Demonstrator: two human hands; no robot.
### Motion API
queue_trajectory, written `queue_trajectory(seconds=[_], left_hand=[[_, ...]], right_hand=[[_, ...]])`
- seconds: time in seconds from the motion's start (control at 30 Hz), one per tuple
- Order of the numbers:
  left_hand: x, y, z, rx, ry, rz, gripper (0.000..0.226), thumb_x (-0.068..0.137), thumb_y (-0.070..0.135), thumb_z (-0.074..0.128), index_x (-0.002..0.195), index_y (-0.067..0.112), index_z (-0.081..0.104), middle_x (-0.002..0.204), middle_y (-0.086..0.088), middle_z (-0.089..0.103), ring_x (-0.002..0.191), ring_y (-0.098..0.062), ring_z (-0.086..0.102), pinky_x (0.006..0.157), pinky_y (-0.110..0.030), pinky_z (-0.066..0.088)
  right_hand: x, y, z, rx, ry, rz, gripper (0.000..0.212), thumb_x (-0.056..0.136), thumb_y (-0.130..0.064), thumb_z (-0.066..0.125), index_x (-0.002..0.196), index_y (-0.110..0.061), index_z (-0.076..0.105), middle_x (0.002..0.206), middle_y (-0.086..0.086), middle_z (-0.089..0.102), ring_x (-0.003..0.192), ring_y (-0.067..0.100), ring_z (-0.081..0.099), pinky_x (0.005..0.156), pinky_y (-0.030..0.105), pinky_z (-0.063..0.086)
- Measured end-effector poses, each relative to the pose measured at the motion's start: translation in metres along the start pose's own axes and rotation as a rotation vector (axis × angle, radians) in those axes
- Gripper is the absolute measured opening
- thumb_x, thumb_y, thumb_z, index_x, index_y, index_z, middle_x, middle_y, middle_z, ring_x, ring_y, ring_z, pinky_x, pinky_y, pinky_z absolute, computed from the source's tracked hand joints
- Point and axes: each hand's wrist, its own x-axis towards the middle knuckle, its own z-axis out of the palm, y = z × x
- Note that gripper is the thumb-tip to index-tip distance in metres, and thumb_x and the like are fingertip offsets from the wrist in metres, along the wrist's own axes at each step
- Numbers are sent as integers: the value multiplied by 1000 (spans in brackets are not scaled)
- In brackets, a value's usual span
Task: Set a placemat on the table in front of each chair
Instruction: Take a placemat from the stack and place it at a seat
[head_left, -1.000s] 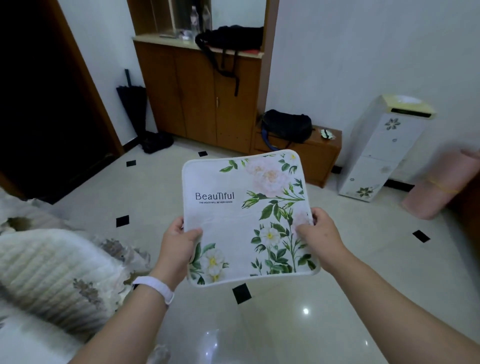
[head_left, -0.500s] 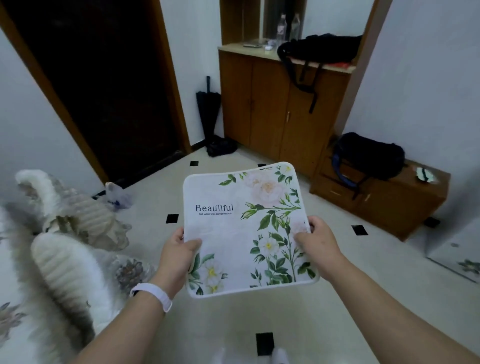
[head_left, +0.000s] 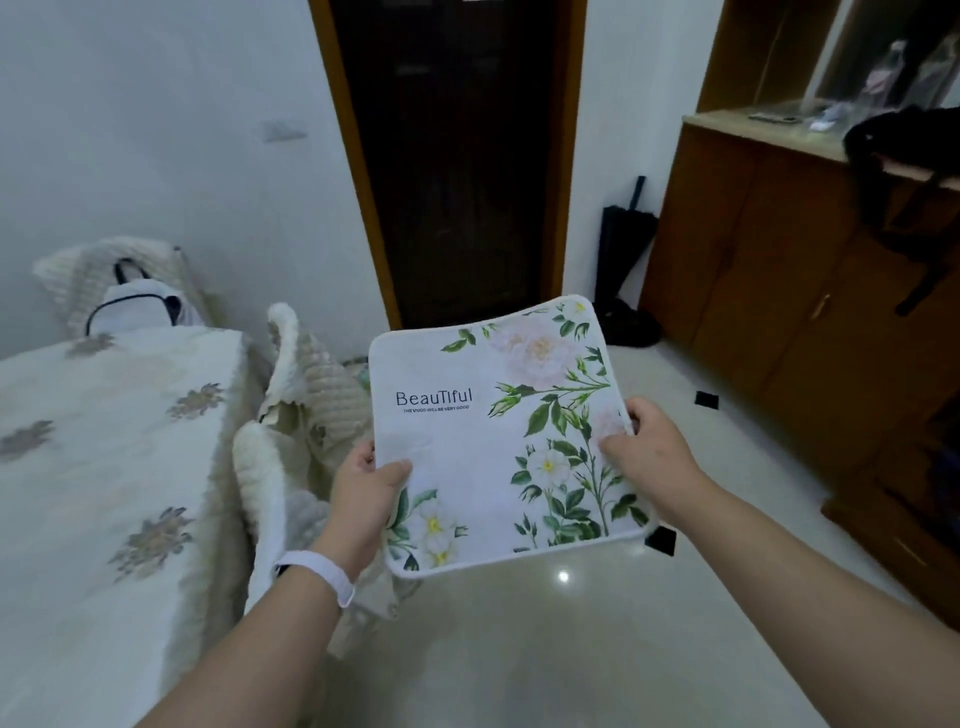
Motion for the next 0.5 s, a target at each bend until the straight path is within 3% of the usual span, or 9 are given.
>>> queue_trajectory(seconds=[0.2,0.5], left_hand=[[65,18,-27,-11,153,6,29,89,-4,59,103,20,66,102,-6,75,91,-27,72,80,-43,57],[222,37,-49,-117,208,-7,35,88,-7,57,112,17,66,105,-11,75,92,-35,72,85,-54,55]], right_hand=[[80,-38,62,-3,-119,-60,15,90,-10,57,99,-22,55,94,4,69,78,24,71,69,46,61],[224,-100,139,-44,-174,-73,25,87,-7,57,92,-31,53,94,2,71,78,24,73,71,48,62]])
